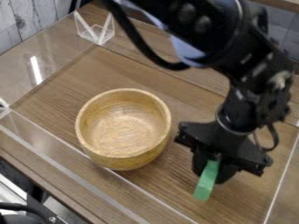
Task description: Put green object into wooden bowl
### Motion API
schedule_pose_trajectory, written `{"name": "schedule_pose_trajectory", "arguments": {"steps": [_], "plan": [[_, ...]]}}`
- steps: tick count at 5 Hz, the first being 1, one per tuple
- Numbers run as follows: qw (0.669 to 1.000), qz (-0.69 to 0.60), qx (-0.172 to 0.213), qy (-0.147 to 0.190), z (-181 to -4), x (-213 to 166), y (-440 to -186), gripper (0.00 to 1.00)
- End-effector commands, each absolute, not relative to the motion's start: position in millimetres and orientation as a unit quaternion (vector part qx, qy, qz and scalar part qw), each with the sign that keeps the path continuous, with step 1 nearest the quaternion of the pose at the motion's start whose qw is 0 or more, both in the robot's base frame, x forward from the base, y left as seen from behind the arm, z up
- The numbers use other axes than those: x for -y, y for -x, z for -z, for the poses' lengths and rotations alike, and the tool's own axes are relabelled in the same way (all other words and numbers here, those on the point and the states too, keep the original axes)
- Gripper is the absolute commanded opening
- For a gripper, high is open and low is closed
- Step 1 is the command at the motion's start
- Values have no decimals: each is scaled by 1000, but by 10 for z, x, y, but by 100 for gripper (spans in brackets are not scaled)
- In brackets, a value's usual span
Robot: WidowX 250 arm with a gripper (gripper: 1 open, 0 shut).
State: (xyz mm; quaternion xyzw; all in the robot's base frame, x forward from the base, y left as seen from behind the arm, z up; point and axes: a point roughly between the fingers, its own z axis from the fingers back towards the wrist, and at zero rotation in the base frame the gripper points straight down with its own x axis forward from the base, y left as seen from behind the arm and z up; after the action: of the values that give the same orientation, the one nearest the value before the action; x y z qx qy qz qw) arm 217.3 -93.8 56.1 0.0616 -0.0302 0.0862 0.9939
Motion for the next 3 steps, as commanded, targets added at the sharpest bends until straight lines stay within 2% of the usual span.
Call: {"name": "schedule_pose_trajectory", "arguments": {"steps": [1, 2, 3], "plan": [[991, -112, 58, -47, -808, 802, -2264, 0], [987, -141, 57, -55, -806, 543, -2248, 0], [987, -145, 54, -50, -709, 694, -2241, 0]]}}
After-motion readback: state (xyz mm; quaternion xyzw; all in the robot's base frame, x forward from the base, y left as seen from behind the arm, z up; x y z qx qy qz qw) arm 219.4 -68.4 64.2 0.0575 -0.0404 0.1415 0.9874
